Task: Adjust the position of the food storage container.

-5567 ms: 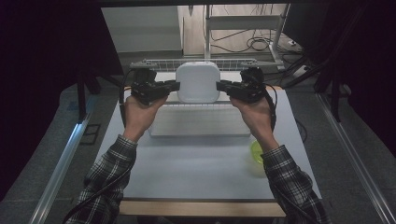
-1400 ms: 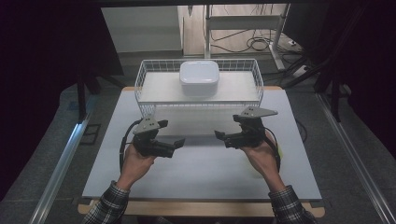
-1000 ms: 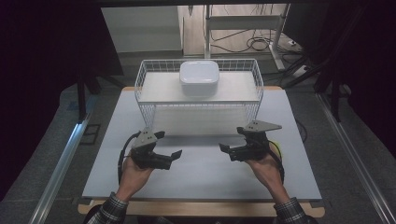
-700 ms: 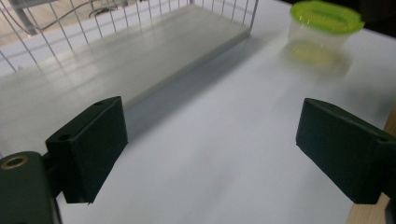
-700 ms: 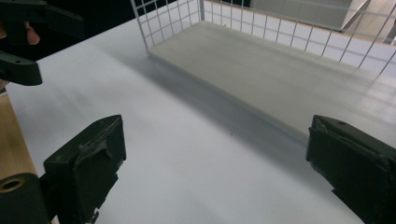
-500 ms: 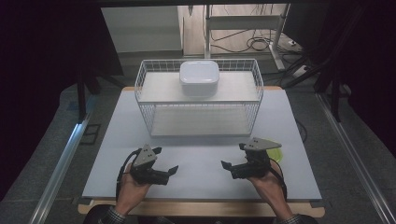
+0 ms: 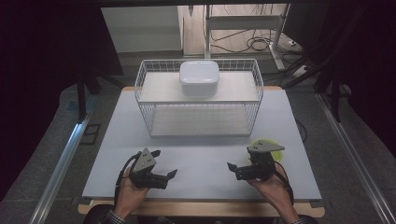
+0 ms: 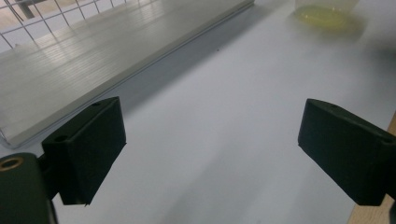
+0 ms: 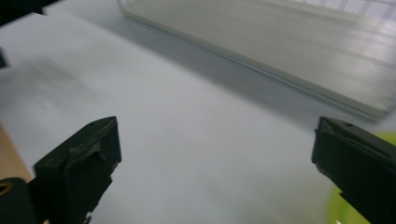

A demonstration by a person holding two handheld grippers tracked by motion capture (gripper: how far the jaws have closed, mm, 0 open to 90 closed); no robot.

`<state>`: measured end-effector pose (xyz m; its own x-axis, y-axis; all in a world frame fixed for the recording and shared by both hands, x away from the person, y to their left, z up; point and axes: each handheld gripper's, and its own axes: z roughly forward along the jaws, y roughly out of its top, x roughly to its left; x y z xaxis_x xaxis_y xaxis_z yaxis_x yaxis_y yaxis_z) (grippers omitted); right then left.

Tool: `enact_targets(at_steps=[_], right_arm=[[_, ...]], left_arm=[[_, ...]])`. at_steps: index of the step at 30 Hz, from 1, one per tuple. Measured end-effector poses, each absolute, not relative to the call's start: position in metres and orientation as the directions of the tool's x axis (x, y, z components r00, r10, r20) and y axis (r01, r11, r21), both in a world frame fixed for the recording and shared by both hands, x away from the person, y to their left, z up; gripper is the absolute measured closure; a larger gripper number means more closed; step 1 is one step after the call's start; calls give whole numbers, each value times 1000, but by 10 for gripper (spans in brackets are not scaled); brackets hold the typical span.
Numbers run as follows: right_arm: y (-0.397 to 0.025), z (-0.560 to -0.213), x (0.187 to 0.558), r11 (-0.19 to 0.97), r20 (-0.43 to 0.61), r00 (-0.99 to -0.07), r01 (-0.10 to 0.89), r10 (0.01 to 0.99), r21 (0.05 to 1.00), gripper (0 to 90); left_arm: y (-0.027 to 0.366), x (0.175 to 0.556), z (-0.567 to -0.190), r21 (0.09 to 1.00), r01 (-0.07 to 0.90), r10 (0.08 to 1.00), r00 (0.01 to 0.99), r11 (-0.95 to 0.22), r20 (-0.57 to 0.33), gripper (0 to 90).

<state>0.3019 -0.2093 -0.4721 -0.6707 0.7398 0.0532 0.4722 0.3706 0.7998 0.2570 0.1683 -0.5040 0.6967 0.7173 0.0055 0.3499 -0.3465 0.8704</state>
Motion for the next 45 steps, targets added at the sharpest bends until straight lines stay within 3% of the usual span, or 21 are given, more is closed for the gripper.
enact_targets(at_steps=[1,4,5,7,11,13,17,18,21,35,45], right_arm=[[-209,-472,302,371,53,-671,472,740,800,79],[-220,-470,303,369,39,-648,480,761,796,281],[-228,-467,304,358,55,-636,502,770,787,401],[-232,-467,304,360,53,-628,510,776,781,431],[-249,-462,303,358,28,-601,512,798,781,637],[-253,-461,303,352,31,-595,515,803,781,657],[-267,-459,304,321,33,-555,527,831,787,763],[-275,-458,304,309,33,-533,540,846,783,834],[-285,-457,304,291,34,-505,549,862,784,896],[-330,-462,313,201,27,-364,572,931,795,899],[-337,-474,329,207,14,-343,598,939,775,893]], left_arm=[[169,257,-504,871,353,717,697,-341,-2,78],[168,257,-504,871,351,717,697,-343,1,78],[168,257,-504,870,353,716,698,-345,1,78],[167,257,-505,868,356,714,700,-346,-3,79],[168,256,-504,872,348,716,698,-344,4,94],[169,256,-504,874,346,715,699,-342,4,95],[170,257,-504,871,364,712,701,-330,-24,107],[170,257,-505,868,370,716,698,-332,-24,104],[170,258,-507,856,385,712,702,-346,-28,87],[170,260,-510,835,413,722,692,-364,-27,82],[168,262,-512,824,423,717,696,-376,-30,83]])
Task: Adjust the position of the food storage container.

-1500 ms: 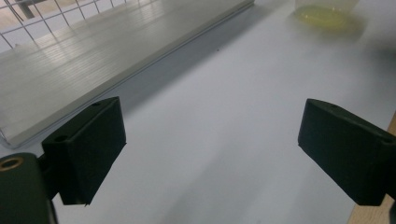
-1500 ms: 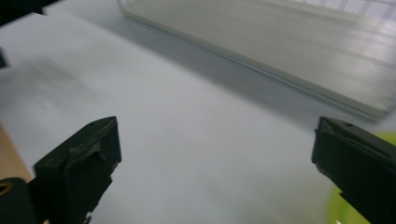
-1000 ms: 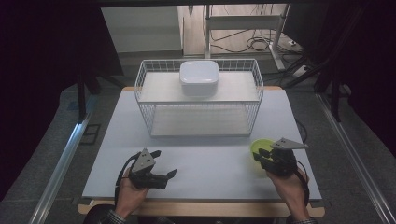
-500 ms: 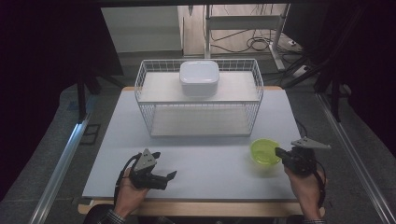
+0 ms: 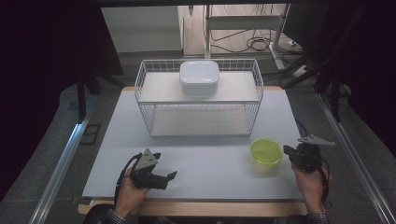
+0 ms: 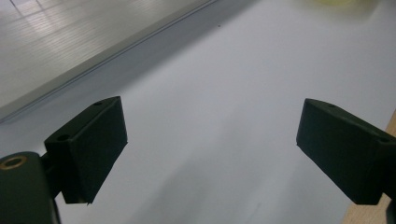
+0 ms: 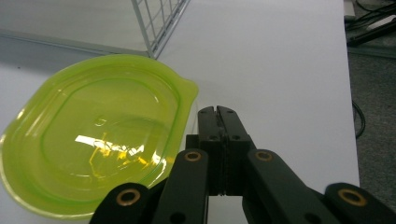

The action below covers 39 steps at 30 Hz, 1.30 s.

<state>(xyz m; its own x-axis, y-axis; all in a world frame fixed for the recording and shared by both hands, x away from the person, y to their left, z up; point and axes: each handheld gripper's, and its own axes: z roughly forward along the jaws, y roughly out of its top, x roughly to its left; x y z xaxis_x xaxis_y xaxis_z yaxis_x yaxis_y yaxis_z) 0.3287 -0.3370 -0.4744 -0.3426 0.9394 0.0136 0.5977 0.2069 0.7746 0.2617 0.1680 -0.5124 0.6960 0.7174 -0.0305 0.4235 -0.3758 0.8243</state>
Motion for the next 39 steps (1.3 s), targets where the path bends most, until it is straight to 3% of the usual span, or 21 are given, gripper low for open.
enact_targets(at_steps=[17,39], right_arm=[[-324,-482,334,210,29,-353,618,935,758,900],[-279,-485,327,239,84,-436,632,896,737,900]], left_arm=[[164,261,-513,825,416,699,714,-383,-36,84],[160,261,-514,818,416,685,727,-397,-37,83]])
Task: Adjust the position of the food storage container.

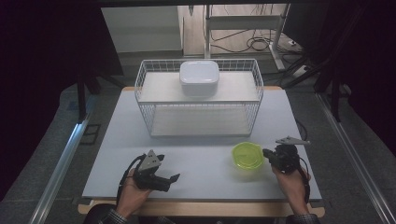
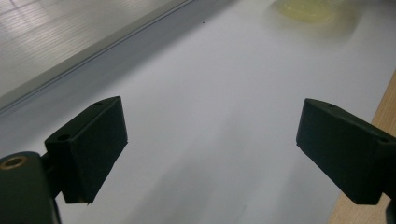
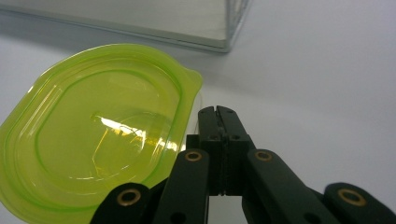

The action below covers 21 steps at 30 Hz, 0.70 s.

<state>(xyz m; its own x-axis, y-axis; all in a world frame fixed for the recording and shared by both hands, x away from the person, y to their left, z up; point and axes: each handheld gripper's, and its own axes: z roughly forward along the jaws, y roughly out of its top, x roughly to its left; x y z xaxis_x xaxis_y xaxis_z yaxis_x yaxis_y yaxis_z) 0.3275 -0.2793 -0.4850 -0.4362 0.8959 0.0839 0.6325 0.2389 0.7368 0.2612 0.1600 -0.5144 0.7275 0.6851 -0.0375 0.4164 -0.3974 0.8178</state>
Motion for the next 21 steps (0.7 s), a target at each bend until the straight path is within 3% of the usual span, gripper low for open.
enact_targets(at_steps=[12,21], right_arm=[[-249,-487,321,289,93,-512,616,854,733,900],[-258,-490,310,298,69,-491,628,868,719,898]], left_arm=[[158,262,-515,813,422,678,734,-401,-46,83],[160,261,-515,814,423,679,732,-398,-49,83]])
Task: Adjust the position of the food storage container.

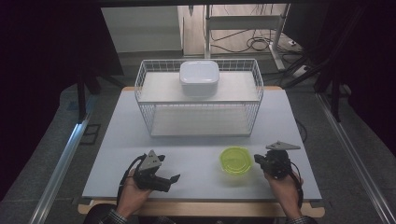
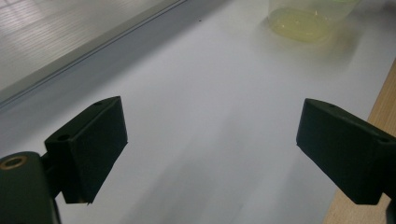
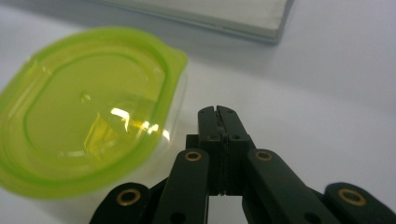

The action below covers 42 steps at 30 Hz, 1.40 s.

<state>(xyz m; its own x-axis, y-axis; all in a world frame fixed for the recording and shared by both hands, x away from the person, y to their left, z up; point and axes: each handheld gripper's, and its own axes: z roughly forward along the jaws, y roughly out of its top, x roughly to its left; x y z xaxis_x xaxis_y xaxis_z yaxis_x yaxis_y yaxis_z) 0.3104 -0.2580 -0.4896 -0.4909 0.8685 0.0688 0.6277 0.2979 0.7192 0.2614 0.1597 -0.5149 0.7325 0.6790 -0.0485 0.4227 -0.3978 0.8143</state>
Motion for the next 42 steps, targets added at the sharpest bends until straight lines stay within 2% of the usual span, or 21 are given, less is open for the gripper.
enact_targets(at_steps=[7,17,42], right_arm=[[-260,-495,303,305,81,-493,650,866,696,898],[-245,-502,299,360,72,-541,646,838,673,897],[-182,-515,313,406,154,-646,628,748,664,887]], left_arm=[[160,261,-515,813,424,680,731,-399,-47,82],[159,259,-517,807,433,680,731,-403,-53,80],[155,260,-519,794,437,674,737,-423,-46,74]])
